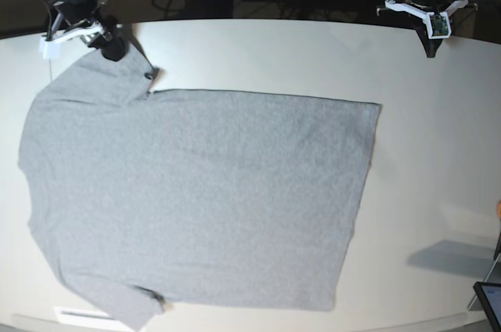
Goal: Fold the T-shirt properly
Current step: 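Lower the right gripper onto the shoulder seam near the sleeve, then reach the left gripper to the other shoulder corner and grasp it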
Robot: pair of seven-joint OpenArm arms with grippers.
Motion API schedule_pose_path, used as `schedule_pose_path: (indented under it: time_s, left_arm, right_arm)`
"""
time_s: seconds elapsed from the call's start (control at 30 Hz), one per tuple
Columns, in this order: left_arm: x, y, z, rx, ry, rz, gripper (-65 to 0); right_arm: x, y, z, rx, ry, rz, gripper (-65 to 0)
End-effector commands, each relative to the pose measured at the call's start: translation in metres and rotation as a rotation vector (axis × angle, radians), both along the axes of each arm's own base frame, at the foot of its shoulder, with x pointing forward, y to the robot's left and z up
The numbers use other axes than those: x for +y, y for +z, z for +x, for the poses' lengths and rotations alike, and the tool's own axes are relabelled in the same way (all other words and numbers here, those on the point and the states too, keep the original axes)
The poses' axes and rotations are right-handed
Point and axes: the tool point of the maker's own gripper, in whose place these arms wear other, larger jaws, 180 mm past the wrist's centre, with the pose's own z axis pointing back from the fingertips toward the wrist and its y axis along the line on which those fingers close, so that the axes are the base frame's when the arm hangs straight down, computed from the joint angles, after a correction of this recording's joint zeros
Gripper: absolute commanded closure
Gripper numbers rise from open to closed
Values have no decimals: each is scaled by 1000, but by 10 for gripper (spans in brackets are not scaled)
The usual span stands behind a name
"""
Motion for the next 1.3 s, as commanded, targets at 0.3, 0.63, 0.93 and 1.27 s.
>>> schedule_pose_path:
  time_s: [0.3,0.63,0.93,1.27]
  left_arm:
    - [6,13,21,-61,37,-23,0]
    - [13,18,44,-131,76,-397,-390]
    - [18,1,89,-123,152,-633,-417]
    - [-12,-7,94,-128,57,-835,-455]
  right_arm:
    - [-1,-17,-5,53,6,34,-3]
    - [0,-15,-4,47,9,34,-3]
    - [3,0,4,1,33,19,-3]
    - [4,3,6,-8,38,16,-3]
